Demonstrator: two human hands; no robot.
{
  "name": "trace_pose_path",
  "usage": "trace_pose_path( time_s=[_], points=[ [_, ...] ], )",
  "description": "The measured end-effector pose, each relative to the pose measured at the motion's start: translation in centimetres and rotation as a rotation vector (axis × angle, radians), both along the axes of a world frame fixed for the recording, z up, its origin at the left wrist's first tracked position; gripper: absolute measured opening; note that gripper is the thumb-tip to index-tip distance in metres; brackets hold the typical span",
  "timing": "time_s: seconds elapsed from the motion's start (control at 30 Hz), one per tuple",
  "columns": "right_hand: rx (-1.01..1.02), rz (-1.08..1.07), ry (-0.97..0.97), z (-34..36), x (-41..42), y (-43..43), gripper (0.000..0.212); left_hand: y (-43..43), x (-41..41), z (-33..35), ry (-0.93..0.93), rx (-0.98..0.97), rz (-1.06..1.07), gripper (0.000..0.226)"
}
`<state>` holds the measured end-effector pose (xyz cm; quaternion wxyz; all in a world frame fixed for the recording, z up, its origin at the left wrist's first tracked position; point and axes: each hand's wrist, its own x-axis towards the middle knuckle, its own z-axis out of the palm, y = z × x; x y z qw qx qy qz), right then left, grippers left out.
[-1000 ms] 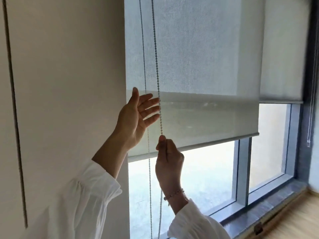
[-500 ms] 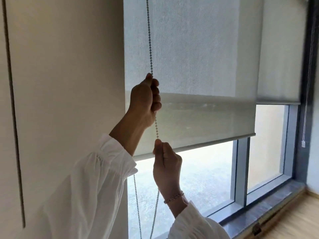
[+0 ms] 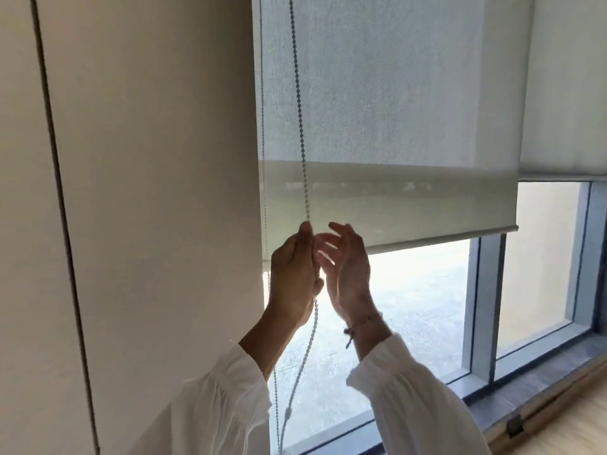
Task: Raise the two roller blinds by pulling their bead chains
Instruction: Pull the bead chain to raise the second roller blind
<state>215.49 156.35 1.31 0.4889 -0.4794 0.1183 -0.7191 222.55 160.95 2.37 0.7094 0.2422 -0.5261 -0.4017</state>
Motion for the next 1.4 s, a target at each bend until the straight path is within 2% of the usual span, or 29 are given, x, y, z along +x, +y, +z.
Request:
trace_pose_path(
  time_s=[0.17, 0.23, 0.27, 0.37, 0.43, 0.57, 0.7, 0.87, 1.0, 1.13, 1.23, 1.3, 1.4],
  points=[
    [0.063, 0.236, 0.017, 6.8, -0.1, 1.3, 0.021, -0.3, 0.7, -5.0, -0.101, 0.076, 0.012, 0.040],
    [0.081, 0.238, 0.050, 8.2, 0.4, 1.8, 0.025, -0.2, 1.1, -6.3, -0.166, 0.102, 0.051, 0.041],
    [0.072, 0.152, 0.090, 8.7, 0.9, 1.9, 0.031, -0.1, 1.1, -6.8, -0.193, 0.102, 0.064, 0.042],
    [-0.089, -0.326, 0.202, 8.6, 2.7, 2.2, 0.048, 0.3, 0.5, -7.0, -0.223, 0.076, 0.073, 0.045],
    [-0.214, -0.502, 0.201, 8.2, 3.5, 2.4, 0.050, 0.1, 0.7, -6.7, -0.230, 0.076, 0.067, 0.046],
    [-0.348, -0.621, 0.153, 8.0, 2.7, 2.6, 0.046, -0.6, 2.0, -5.5, -0.248, 0.097, 0.016, 0.043],
    [-0.396, -0.657, 0.163, 7.4, 2.9, 3.5, 0.045, -1.1, 2.5, -3.0, -0.191, 0.137, 0.022, 0.040],
    [-0.427, -0.764, 0.236, 3.6, 3.2, 3.5, 0.042, -0.4, 4.2, 3.5, -0.135, 0.009, -0.091, 0.053],
    [-0.448, -0.829, 0.282, -0.6, 2.8, 3.3, 0.046, 1.1, 4.1, 7.9, -0.142, -0.093, -0.113, 0.041],
    [-0.449, -0.824, 0.309, -2.8, 2.4, 3.6, 0.058, 1.9, 2.3, 9.6, -0.143, -0.064, -0.193, 0.036],
    [-0.468, -0.793, 0.351, -2.9, 2.2, 3.7, 0.052, 1.6, 0.4, 9.9, -0.001, -0.060, -0.033, 0.038],
    [-0.359, -0.679, 0.379, -2.1, 2.2, 3.1, 0.044, 1.1, -0.5, 9.8, 0.077, -0.142, 0.144, 0.041],
    [-0.095, -0.414, 0.320, -0.4, 1.2, 1.8, 0.041, 0.4, -0.8, 9.1, 0.120, -0.235, 0.216, 0.044]
  ],
)
